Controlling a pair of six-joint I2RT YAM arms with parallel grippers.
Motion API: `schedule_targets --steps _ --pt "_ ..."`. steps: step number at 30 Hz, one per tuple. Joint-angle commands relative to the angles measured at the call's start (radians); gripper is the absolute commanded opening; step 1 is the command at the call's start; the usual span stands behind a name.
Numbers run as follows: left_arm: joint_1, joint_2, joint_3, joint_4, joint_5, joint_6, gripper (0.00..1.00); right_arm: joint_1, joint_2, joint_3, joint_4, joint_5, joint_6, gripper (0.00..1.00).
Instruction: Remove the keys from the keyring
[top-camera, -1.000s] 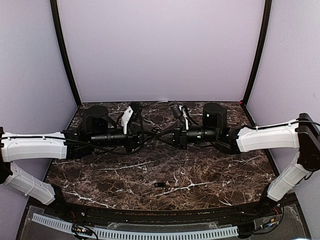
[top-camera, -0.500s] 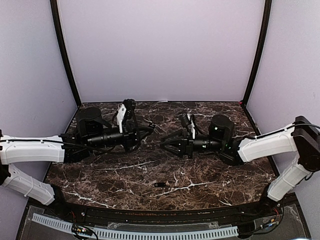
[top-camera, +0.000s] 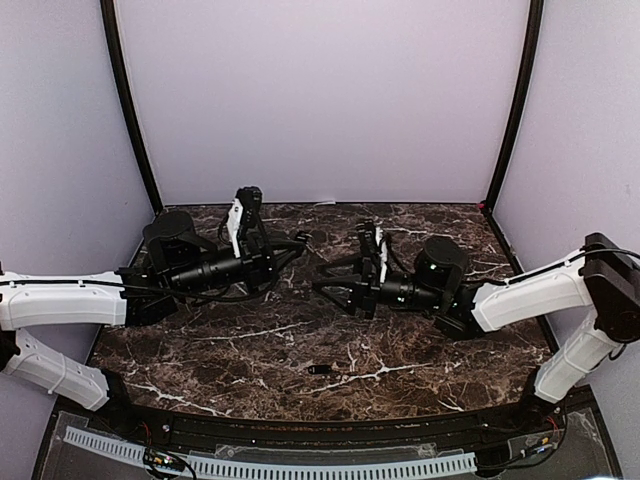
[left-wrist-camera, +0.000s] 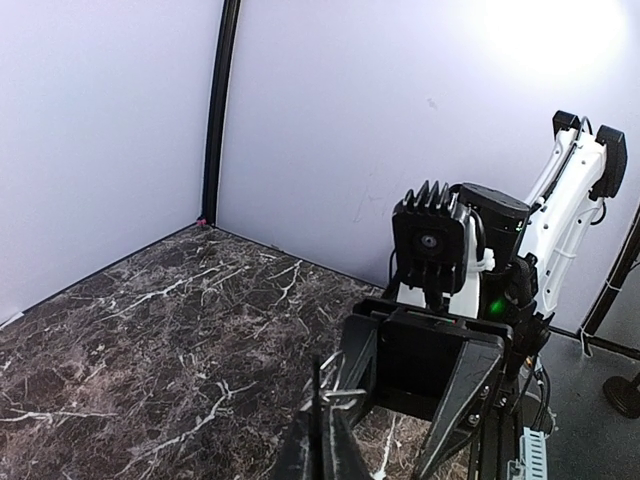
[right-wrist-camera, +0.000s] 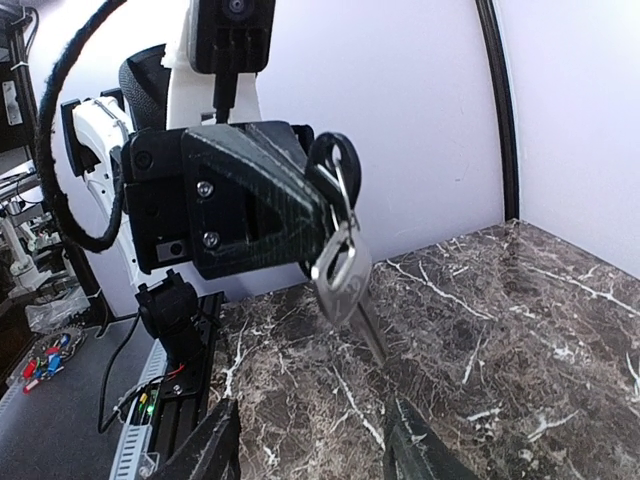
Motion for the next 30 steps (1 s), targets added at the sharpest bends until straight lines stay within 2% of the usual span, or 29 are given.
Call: schedule_targets --steps 1,7,13,15,19,24,27,28,30 --pt "-0.003 -0.019 -0.010 0.055 -0.002 -0.022 0.00 0.020 0.044 0.073 0.052 0.043 -0.073 0.48" --pt "-0.005 -0.017 -0.009 0.057 0.005 -0.030 0.00 0.023 0.104 0.132 0.029 0.020 -0.102 0.42" --pt "-0.005 -0.010 -0.002 0.041 0.013 -0.027 0.00 0.024 0.117 0.151 0.017 -0.005 -0.130 0.19" --pt "-0.005 -0.007 -0.001 0.039 0.012 -0.025 0.00 0.024 0.111 0.149 0.018 0.002 -0.135 0.15" --pt "-0.005 -0.005 0.006 0.026 0.018 -0.024 0.00 0.024 0.107 0.150 0.014 0.012 -0.148 0.14" --pt "-0.005 -0.006 0.011 0.021 0.027 -0.029 0.00 0.024 0.112 0.160 0.011 0.015 -0.150 0.24" --pt "-0.005 -0.001 0.014 0.012 0.033 -0.032 0.00 0.024 0.111 0.161 0.017 0.016 -0.150 0.25" --pt "-0.005 0.000 0.015 0.007 0.035 -0.032 0.00 0.023 0.109 0.163 0.018 0.015 -0.151 0.21" --pt "-0.005 0.002 0.017 0.000 0.032 -0.028 0.00 0.024 0.105 0.165 0.018 0.014 -0.152 0.06"
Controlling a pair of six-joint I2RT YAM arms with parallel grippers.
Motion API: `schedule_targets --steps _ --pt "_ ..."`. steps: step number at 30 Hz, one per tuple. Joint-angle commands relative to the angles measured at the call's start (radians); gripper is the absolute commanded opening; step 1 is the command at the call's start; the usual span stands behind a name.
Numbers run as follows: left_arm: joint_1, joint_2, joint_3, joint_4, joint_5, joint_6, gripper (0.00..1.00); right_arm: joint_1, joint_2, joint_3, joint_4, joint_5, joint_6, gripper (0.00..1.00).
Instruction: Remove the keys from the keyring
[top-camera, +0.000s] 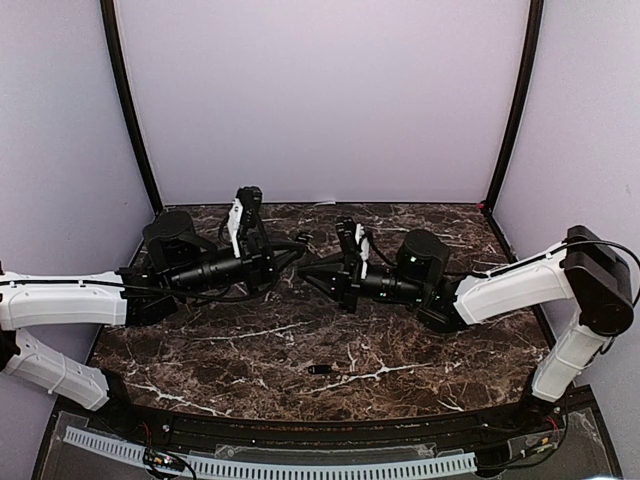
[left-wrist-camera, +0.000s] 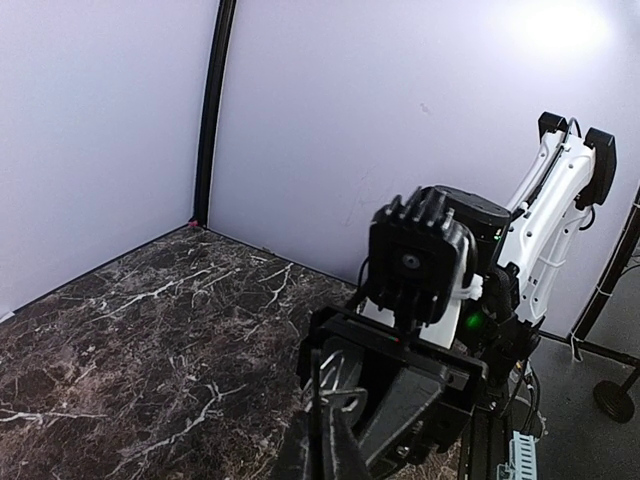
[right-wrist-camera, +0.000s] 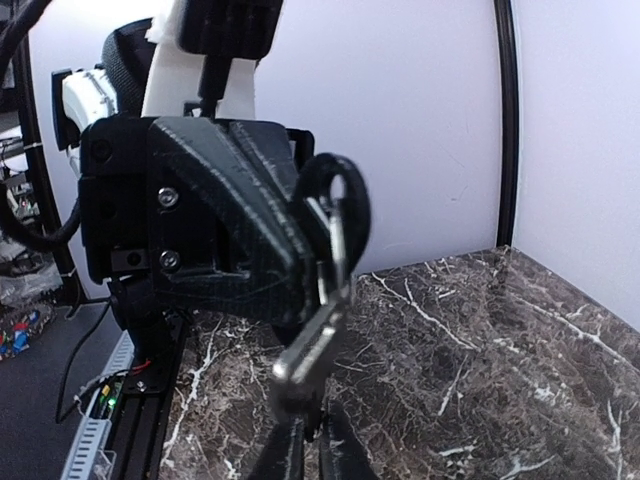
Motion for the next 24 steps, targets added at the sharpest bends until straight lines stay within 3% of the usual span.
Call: schedule_targets --steps 1,14,24 --pt "-0.004 0.000 0.018 -0.016 0.008 0.001 0.00 0.006 -0.013 0.029 0.031 0.003 -0.003 0.00" --pt "-0.004 -0.049 0.040 -0.134 -0.169 0.181 0.00 0.007 -0.095 0.075 -0.240 -0.118 0.014 0.00" --pt "-0.004 -0.052 0.050 -0.158 -0.211 0.284 0.00 -0.001 -0.072 0.184 -0.396 -0.223 0.106 0.00"
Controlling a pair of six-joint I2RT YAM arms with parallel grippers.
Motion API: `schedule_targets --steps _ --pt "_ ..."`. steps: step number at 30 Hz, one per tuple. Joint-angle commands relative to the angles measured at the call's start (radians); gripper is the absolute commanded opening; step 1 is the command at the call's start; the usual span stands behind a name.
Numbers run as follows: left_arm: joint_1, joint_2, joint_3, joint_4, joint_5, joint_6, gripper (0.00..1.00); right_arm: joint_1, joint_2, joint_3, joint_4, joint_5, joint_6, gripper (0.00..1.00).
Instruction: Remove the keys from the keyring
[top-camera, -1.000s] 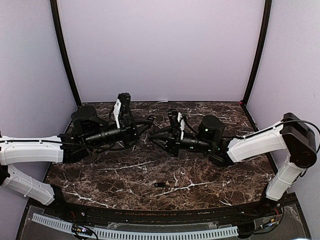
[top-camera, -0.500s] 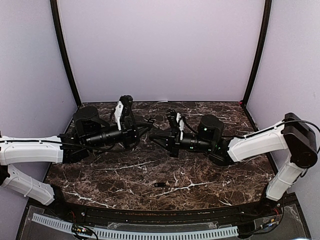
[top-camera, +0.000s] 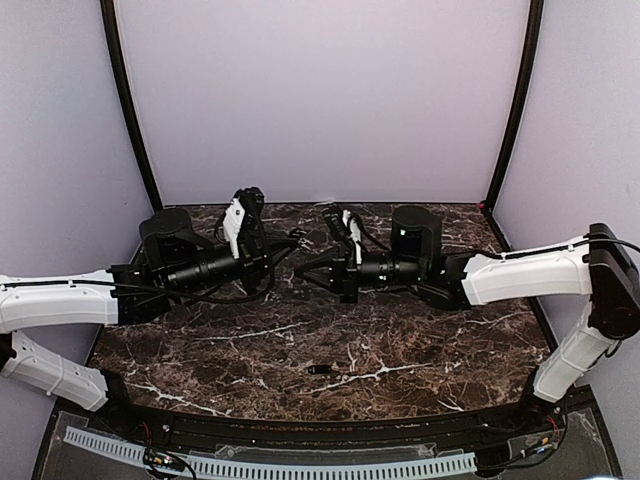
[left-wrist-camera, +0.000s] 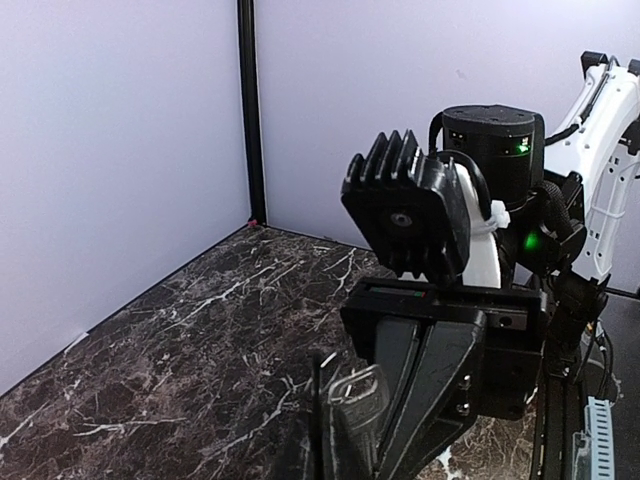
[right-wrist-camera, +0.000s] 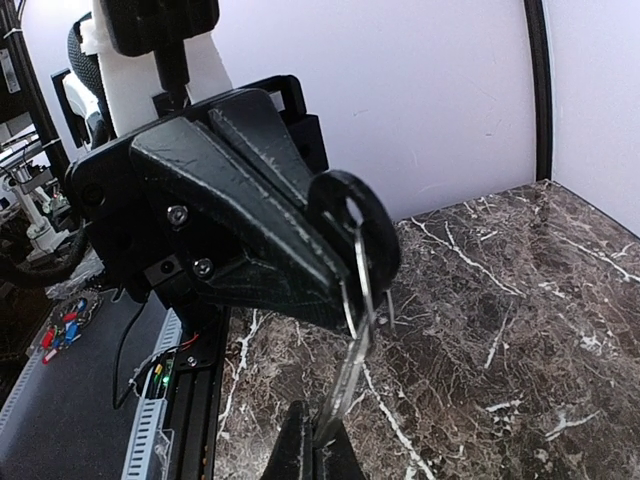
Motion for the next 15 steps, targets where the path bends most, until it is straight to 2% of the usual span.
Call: schedule_targets --steps 1,9,15 --pt "0.007 -0.014 0.021 -0.041 -0.084 0.079 0.00 0.010 -0.015 0.043 -0.021 -0.112 0.056 0.00" --pt "0.007 -0.027 0.023 -0.065 -0.106 0.127 0.00 -0.022 -0.039 0.044 -0.056 -0.103 0.094 0.00" --pt "0.007 -0.021 0.016 -0.041 -0.087 0.124 0.00 -0.032 -0.012 0.073 -0.051 -0.178 0.128 0.00"
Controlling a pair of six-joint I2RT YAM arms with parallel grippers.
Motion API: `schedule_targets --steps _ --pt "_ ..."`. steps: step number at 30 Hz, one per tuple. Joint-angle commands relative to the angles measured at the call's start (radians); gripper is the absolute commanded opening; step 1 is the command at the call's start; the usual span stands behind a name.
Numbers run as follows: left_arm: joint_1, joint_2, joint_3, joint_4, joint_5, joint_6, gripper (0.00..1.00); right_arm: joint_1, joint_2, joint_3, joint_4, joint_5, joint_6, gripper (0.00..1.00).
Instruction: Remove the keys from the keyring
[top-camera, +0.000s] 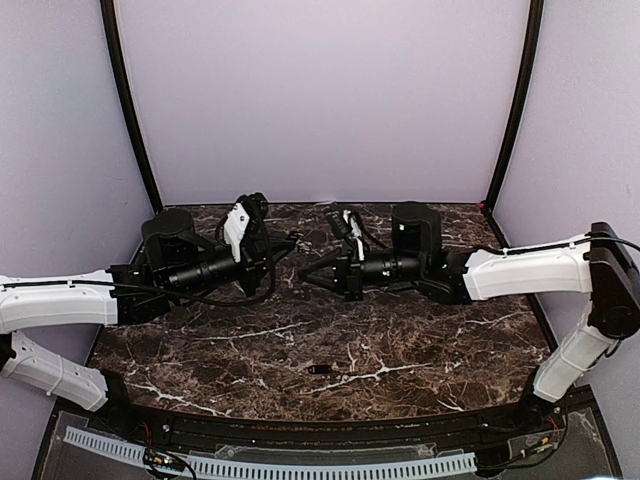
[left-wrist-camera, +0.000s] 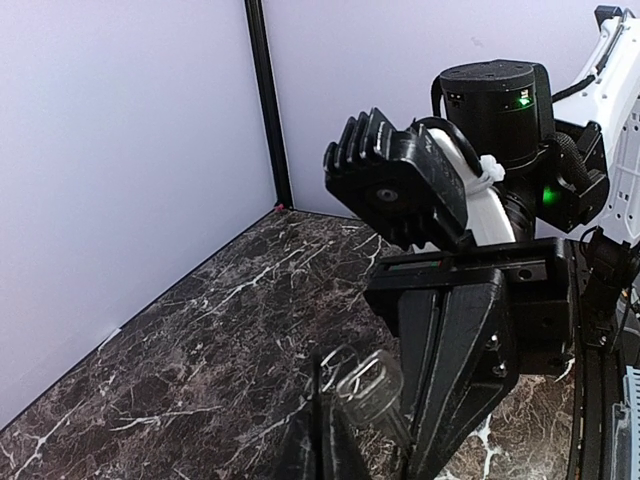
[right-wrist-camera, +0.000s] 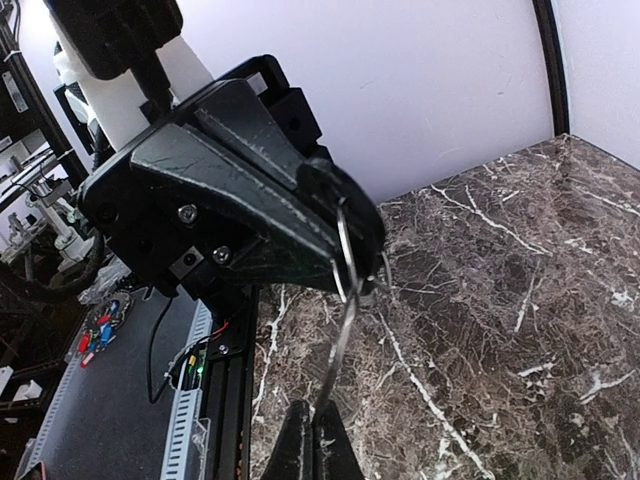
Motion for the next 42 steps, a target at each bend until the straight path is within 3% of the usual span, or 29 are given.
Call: schedule_targets --steps 1,14,42 --pt "0.008 -0.010 0.017 0.012 -0.019 0.018 0.00 0.001 -0.004 0.066 0.030 -0.123 0.034 0.00" --pt "0.008 0.025 0.021 0.039 -0.002 0.055 0.00 0.000 0.050 0.131 0.029 -0.269 0.103 0.00" --pt "-0.005 0.043 -0.039 0.101 0.096 0.112 0.00 -0.037 0.104 0.202 0.173 -0.347 0.312 0.00"
